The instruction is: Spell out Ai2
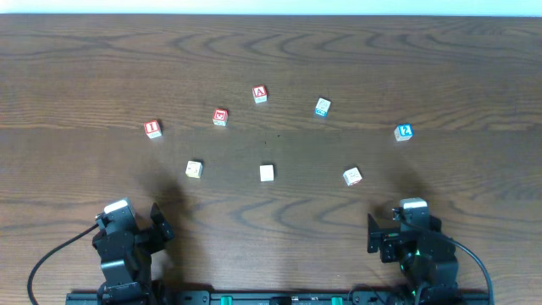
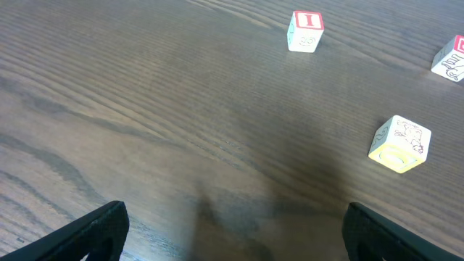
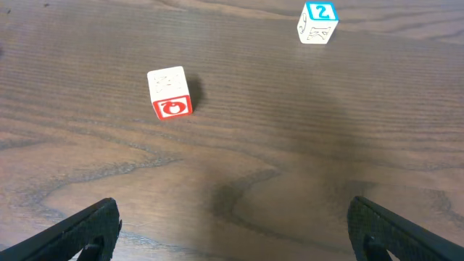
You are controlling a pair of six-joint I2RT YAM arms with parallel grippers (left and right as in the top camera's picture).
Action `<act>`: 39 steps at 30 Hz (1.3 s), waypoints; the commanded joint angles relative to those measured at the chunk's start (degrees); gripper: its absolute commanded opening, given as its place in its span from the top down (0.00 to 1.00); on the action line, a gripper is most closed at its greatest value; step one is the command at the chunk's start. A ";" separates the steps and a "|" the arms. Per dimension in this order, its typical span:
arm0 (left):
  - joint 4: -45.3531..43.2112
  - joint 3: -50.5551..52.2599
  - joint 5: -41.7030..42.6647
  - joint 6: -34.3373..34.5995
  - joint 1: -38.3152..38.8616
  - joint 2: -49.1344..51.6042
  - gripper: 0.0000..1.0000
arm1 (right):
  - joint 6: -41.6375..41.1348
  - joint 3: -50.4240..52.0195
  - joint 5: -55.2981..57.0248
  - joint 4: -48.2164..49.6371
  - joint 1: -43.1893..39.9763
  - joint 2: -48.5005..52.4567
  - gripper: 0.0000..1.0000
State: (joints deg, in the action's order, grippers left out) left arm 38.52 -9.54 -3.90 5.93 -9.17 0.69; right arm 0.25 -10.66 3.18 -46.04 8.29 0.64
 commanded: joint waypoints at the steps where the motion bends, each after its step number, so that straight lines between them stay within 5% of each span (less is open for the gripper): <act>1: 0.39 0.42 -0.98 -0.79 -0.24 -0.44 0.05 | -0.85 0.50 -0.24 -0.17 -0.39 -0.33 0.01; 14: -1.44 0.44 -0.70 -0.55 -0.24 -0.44 0.05 | -0.85 0.50 -0.24 -0.17 -0.39 -0.33 0.01; 21: -10.58 0.44 14.60 -1.73 -0.22 -0.42 0.05 | -0.85 0.50 -0.24 -0.17 -0.39 -0.33 0.01; 25: -14.86 0.44 16.46 -1.70 -0.20 0.74 0.05 | -0.85 0.50 -0.24 -0.17 -0.39 -0.33 0.01; 39: -21.09 -7.41 13.68 -7.74 -0.20 25.05 0.05 | -0.85 0.50 -0.22 -0.15 -0.39 -0.33 0.01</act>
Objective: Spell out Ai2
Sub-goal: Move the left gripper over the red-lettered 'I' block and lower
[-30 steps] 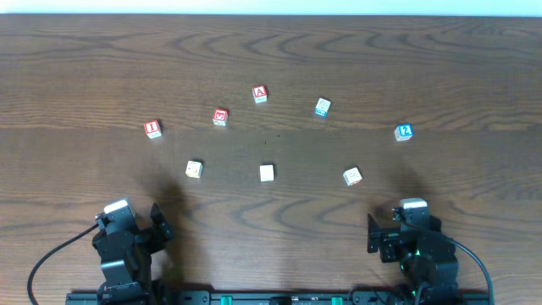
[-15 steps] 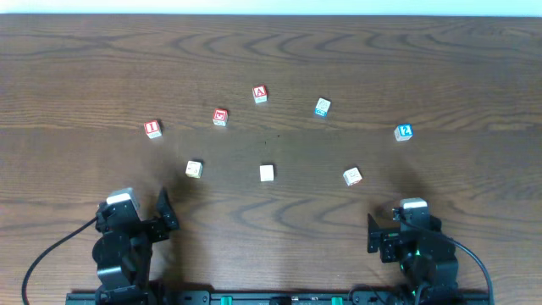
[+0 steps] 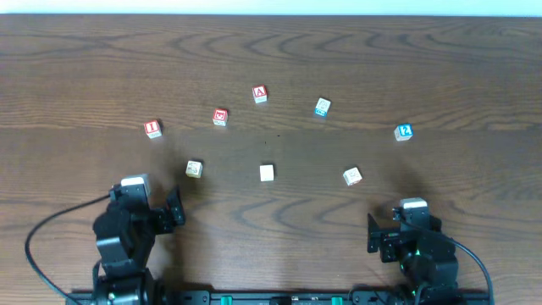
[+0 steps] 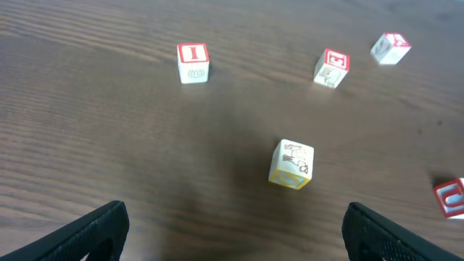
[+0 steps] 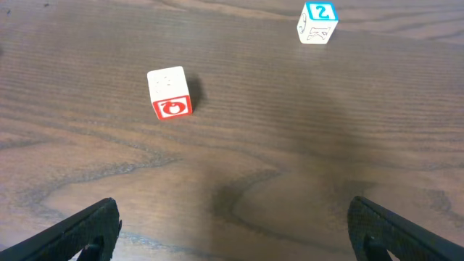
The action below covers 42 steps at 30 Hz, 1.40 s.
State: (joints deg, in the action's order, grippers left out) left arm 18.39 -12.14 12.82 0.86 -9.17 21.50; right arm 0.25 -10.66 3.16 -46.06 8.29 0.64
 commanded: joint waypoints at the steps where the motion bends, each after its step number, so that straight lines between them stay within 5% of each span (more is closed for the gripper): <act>1: -1.20 -5.86 -4.22 -2.67 -0.20 6.16 0.05 | -0.85 0.50 -0.22 -0.15 -0.39 -0.33 0.01; 21: -2.19 -34.93 -8.98 -4.92 -0.17 52.68 0.05 | -0.85 0.50 -0.22 -0.15 -0.39 -0.33 0.01; 42: -1.97 -50.27 -8.72 0.92 2.51 80.96 0.05 | -0.85 0.50 -0.22 -0.15 -0.39 -0.33 0.01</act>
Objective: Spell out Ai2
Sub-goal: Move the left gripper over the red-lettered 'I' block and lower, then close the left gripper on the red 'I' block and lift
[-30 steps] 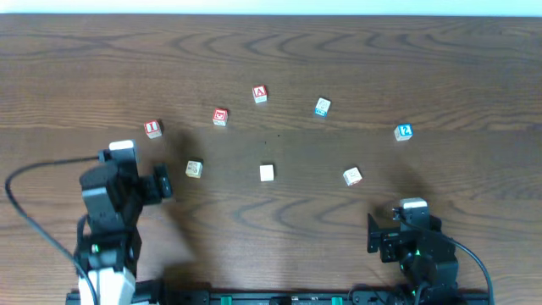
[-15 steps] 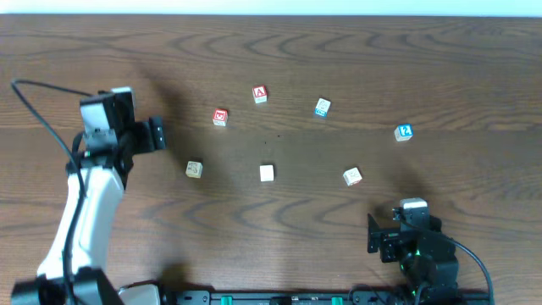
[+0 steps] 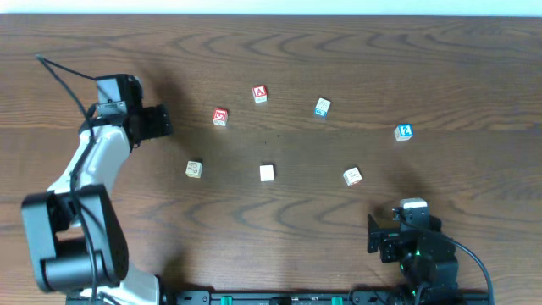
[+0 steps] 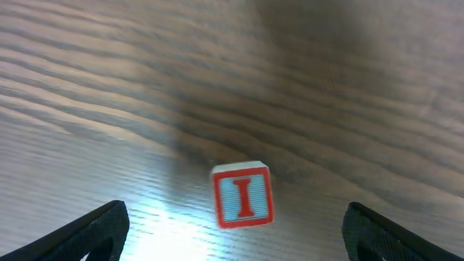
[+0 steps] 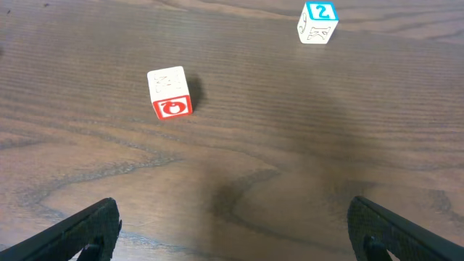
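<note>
The red-framed I block [image 4: 242, 196] lies on the wood just ahead of my left gripper [image 4: 232, 243], whose fingers [image 4: 80, 233] stand wide apart either side of it; the gripper is open. In the overhead view the left gripper [image 3: 151, 123] hangs over that spot and hides the I block. The A block [image 3: 260, 94] sits at the top middle. The blue 2 block [image 3: 403, 131] [image 5: 317, 22] lies at the right. My right gripper [image 3: 405, 227] [image 5: 232, 235] rests open at the near edge with nothing between its fingers.
Other blocks lie scattered: a red one [image 3: 220, 117], a pale blue one [image 3: 322, 107], a yellowish one [image 3: 194, 169], a white one [image 3: 267, 173], and one with a red face [image 3: 352, 176] [image 5: 169, 92]. The table's far edge [image 3: 271, 15] runs along the top.
My left arm has reached from the near left of the table out to the far left, and its open gripper now hangs over the I block. The right arm has not moved.
Both grippers first rested open at the near edge. Then the left gripper stood a little further forward, with the I, yellowish and red blocks in its view. Now it is over the I block, open. No block has moved.
</note>
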You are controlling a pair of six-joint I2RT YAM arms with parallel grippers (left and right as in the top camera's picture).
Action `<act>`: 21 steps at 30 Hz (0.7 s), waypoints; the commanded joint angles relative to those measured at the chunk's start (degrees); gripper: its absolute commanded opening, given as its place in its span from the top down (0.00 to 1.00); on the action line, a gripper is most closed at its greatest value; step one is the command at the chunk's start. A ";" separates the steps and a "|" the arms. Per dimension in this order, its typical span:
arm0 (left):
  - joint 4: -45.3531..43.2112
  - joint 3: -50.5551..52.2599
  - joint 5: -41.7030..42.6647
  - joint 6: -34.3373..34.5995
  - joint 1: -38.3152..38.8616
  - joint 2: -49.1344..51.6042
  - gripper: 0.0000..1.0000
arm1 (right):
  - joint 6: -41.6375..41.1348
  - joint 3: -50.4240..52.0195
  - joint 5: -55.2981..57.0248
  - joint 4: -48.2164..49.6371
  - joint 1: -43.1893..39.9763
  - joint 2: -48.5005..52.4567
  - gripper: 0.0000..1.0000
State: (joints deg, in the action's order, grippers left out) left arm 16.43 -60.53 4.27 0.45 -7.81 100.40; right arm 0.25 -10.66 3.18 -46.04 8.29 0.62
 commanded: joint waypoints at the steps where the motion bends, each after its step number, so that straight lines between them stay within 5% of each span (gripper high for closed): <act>1: 0.00 -2.01 -0.17 1.36 1.49 2.84 0.05 | -0.85 0.50 -0.24 -0.17 -0.39 -0.31 0.01; 21: -6.16 -2.10 -1.62 6.86 -0.04 7.19 0.05 | -0.85 0.50 -0.24 -0.17 -0.39 -0.31 0.01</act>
State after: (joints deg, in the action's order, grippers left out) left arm 10.37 -61.30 3.40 6.28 -7.73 107.11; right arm 0.25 -10.66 3.18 -46.04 8.29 0.62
